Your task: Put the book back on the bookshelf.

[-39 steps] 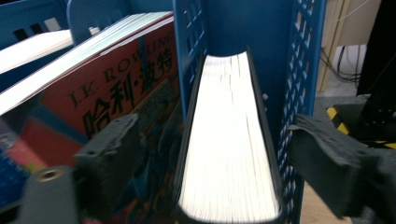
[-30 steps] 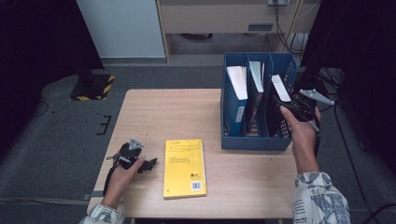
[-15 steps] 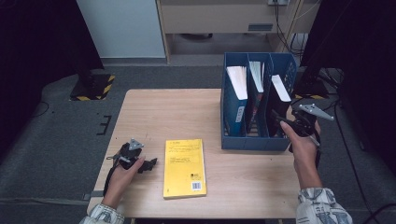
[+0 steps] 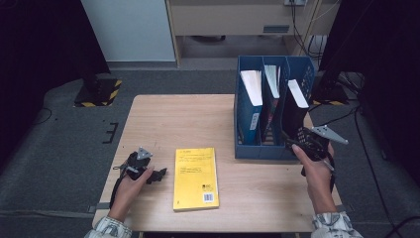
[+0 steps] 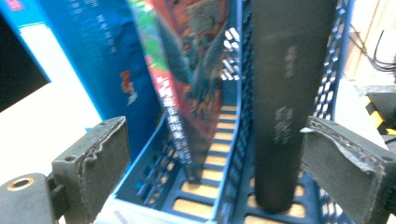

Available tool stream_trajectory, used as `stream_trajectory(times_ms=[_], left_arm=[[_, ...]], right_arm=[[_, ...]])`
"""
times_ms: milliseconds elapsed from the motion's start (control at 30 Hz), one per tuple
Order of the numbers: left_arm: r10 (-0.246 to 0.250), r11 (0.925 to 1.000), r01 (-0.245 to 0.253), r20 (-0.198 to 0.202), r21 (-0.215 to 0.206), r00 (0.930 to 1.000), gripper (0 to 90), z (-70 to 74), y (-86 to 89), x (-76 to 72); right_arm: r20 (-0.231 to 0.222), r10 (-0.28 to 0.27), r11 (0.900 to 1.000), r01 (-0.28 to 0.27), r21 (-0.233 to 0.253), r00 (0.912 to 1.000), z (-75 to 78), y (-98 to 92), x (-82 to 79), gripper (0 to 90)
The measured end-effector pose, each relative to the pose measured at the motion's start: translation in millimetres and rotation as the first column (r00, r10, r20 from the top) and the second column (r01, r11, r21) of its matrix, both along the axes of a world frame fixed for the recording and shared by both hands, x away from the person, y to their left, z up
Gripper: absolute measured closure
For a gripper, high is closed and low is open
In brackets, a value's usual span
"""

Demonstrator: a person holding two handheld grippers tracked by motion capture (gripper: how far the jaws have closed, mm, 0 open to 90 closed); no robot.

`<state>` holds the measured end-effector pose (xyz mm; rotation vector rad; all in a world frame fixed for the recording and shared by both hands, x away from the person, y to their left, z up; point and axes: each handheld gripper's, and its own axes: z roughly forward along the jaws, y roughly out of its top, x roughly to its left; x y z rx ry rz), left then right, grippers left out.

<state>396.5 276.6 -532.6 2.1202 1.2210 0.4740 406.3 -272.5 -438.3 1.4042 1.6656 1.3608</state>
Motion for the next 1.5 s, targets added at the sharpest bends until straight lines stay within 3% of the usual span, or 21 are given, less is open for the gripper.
stream_trajectory(times_ms=[367,500,567,767,1000,1233,1467,1500], left_arm=[[-0.003,0.9999,0.003,-0.003,-0.015,1.0000,5.7,0.7,-0.1,0.4],[0.004,0.9996,-0.004,0.002,-0.026,1.0000,5.8,1.9,0.7,-0.9],[0.001,0.9995,-0.001,0.009,-0.030,1.0000,5.9,3.2,1.1,-1.8],[-0.014,0.9969,0.016,0.028,-0.077,0.9995,8.4,10.2,-2.6,-8.1],[-0.054,0.9920,0.057,0.028,-0.113,0.9982,8.6,18.1,-17.0,-12.8],[-0.123,0.9868,0.123,0.009,-0.105,0.9924,8.6,19.7,-34.4,-18.2],[-0.185,0.9770,0.183,-0.011,-0.110,0.9827,9.3,17.4,-52.8,-22.0],[-0.190,0.9760,0.188,-0.011,-0.110,0.9816,9.3,17.0,-54.2,-22.0]], right_arm=[[-0.011,0.104,0.991,-0.104,-0.078,0.9945,-15.0,41.5,-24.1,9.9],[-0.041,0.178,0.980,-0.181,-0.082,0.9832,-22.6,65.1,-35.9,10.6],[-0.059,0.218,0.969,-0.224,-0.108,0.9741,-25.2,77.4,-40.8,10.7],[-0.094,0.282,0.946,-0.293,-0.141,0.9549,-32.7,101.5,-46.9,11.6],[-0.134,0.375,0.898,-0.395,-0.191,0.9172,-43.5,134.8,-50.8,12.3],[-0.190,0.431,0.865,-0.464,-0.193,0.8822,-56.3,167.9,-51.6,12.7],[-0.264,0.491,0.819,-0.543,-0.185,0.8301,-74.9,205.1,-55.8,13.9],[-0.276,0.505,0.810,-0.559,-0.176,0.8180,-78.2,210.5,-56.2,14.1]])
